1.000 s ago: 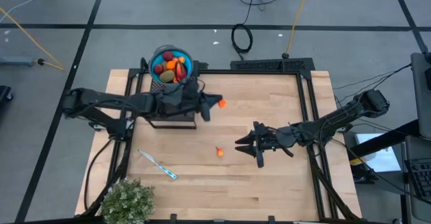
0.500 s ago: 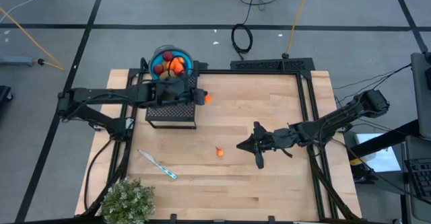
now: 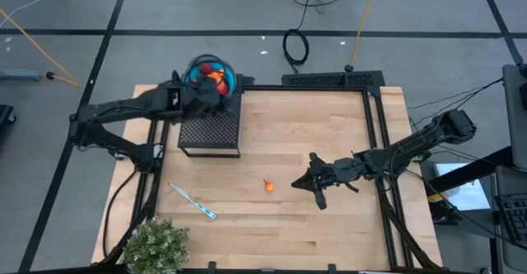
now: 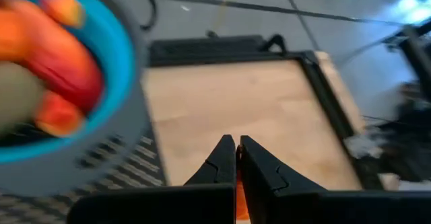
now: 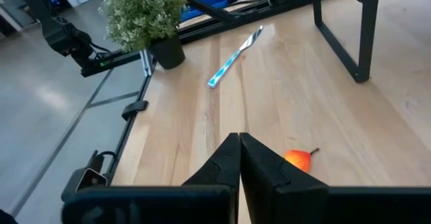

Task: Pick & Place Fruit
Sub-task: Put the pear into the blue strainer bowl on the shelf

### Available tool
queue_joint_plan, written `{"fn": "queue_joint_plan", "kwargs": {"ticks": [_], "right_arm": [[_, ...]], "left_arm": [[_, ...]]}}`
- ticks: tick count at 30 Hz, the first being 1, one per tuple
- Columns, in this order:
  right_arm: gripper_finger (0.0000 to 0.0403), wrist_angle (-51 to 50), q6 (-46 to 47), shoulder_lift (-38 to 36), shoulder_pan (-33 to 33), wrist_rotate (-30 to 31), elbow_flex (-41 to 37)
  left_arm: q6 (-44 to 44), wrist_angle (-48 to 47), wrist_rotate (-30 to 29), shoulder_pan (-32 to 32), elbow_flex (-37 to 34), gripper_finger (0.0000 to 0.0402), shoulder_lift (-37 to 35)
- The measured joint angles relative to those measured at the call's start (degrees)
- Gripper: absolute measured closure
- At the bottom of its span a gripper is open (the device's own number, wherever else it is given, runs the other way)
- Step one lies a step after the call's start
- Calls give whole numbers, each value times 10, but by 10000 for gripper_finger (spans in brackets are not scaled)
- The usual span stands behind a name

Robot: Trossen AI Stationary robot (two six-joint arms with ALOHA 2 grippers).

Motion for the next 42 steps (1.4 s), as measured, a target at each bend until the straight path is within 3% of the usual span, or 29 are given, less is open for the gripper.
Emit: {"fn": "queue_joint_plan", "kwargs": {"ticks": [6,11,16,22,32,42], "right_arm": [[402,1,-8,0,0,0,-1],[402,0,-20,0,0,0,-1],[402,0,-78,0,-4,0,-1],[402,0,-132,-2,-37,-4,-1],[403,-45,-196,-68,-132,-208,-1],[403,-155,-227,-180,-176,-223,-11]], "left_arm": [[21,-94,-56,19,38,401,0],[74,-119,-79,45,38,401,1],[167,-112,-103,78,38,401,10],[288,-26,-105,122,36,401,19],[392,37,-23,201,34,401,58],[418,54,-7,230,34,401,100]]}}
